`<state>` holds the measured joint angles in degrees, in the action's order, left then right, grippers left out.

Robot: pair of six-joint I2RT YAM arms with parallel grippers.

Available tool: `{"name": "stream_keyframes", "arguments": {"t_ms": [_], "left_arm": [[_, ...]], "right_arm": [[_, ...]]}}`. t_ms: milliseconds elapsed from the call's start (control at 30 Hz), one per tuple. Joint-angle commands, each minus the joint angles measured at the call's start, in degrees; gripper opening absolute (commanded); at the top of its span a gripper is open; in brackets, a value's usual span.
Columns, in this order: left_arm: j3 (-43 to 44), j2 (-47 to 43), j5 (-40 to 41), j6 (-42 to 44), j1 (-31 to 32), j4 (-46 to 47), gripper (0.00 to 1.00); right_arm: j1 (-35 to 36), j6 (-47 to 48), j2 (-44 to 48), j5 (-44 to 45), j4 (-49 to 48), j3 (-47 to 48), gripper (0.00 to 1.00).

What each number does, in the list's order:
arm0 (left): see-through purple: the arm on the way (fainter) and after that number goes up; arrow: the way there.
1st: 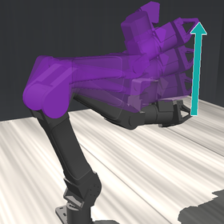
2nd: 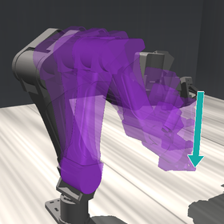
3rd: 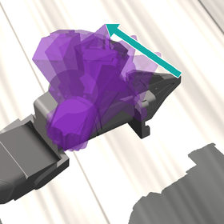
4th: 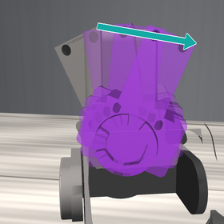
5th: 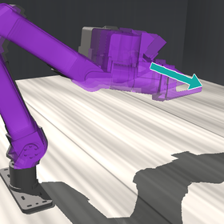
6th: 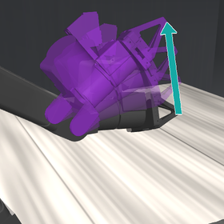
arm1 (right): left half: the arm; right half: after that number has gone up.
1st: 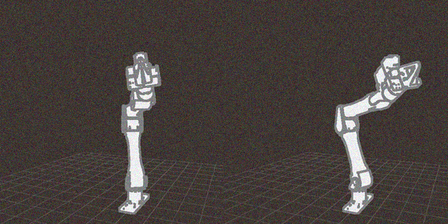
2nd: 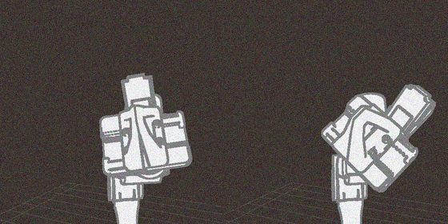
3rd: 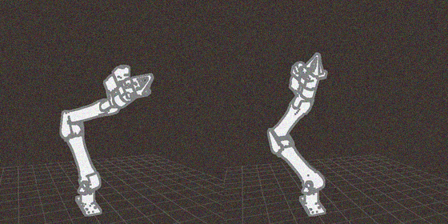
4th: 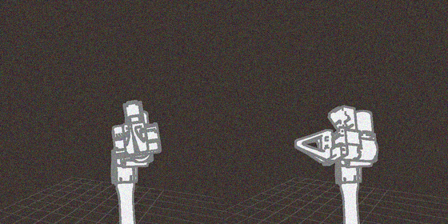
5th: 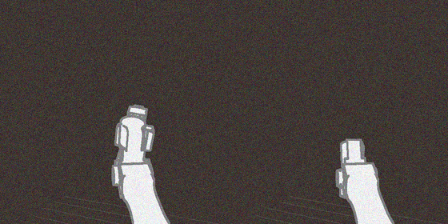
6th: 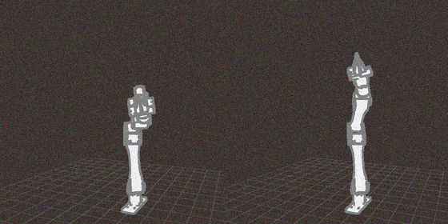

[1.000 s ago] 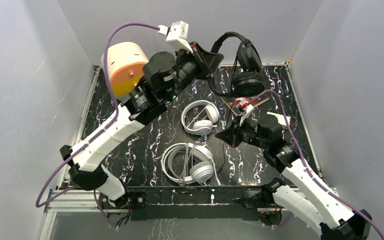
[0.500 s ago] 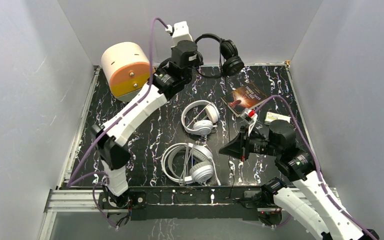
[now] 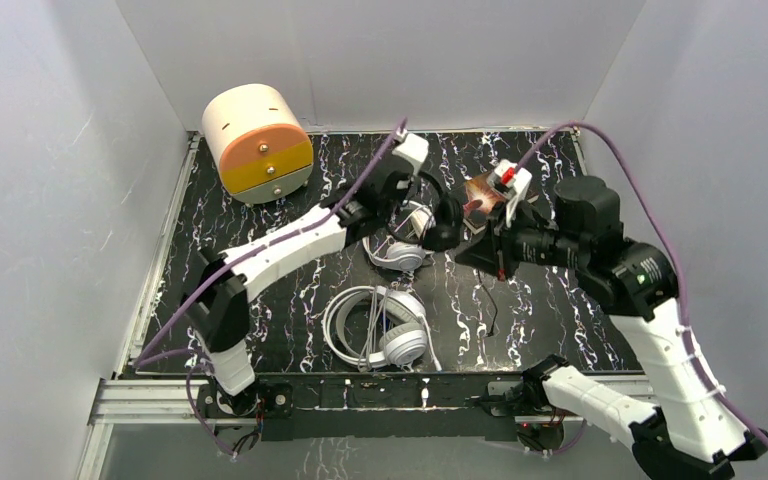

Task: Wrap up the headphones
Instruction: Wrap the headphones cable around the headphones.

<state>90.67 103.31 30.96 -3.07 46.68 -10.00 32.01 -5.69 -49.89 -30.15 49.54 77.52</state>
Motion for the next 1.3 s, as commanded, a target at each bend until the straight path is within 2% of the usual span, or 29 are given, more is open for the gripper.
{"name": "stream_keyframes", "arguments": {"t_ms": [0,67,167,367,500,567,667,767,967,1067,1200,1267], "left_arm": [[-10.52,-13.34,-8.31,22.77,6.44,9.63,0.00],[-16.46,-18.62,-12.08,27.49,9.59,9.65,0.00],[-22.43,-26.14,-14.45,27.62,11.50,9.69,0.00],[-29.55,-41.91,-20.36,20.27,12.12,9.65,0.00],[-29.77,-47.57,-22.58,13.58,12.12,9.69,0.00],[-28.29,-48.10,-22.98,7.73,12.12,9.55,0.00],[-25.73,-46.76,-23.45,-3.33,12.12,9.65,0.00],[-23.46,-44.35,-25.36,-15.52,12.17,14.60,0.00],[-15.79,-37.66,-23.77,-33.85,12.06,16.57,0.00],[-13.99,-36.30,-23.74,-38.27,12.04,20.32,0.00],[-10.97,-34.96,-21.22,-40.92,12.04,22.44,0.00],[-9.33,-34.03,-20.25,-41.50,12.04,22.31,0.00]], "right_arm": [[0.51,8.71,-5.53,5.35,7.16,10.15,0.00],[0.52,10.22,-7.57,6.45,7.01,12.79,0.00],[0.51,11.93,-9.37,9.76,6.51,16.01,0.00],[0.58,12.54,-8.80,21.53,3.47,14.17,0.00],[0.57,11.55,-6.02,23.64,-0.99,8.00,0.00],[0.51,10.33,-4.26,22.08,-4.15,4.54,0.00],[0.60,7.52,-1.12,18.59,-10.82,-1.25,0.06],[0.55,2.00,2.49,16.60,-19.37,-7.68,0.06],[0.52,-13.63,11.43,17.26,-43.56,-25.03,0.11],[0.52,-18.62,12.90,16.76,-53.13,-31.35,0.12],[0.52,-21.75,11.30,17.34,-55.94,-34.42,0.11],[0.52,-22.81,10.11,15.62,-59.17,-36.14,0.06]]}}
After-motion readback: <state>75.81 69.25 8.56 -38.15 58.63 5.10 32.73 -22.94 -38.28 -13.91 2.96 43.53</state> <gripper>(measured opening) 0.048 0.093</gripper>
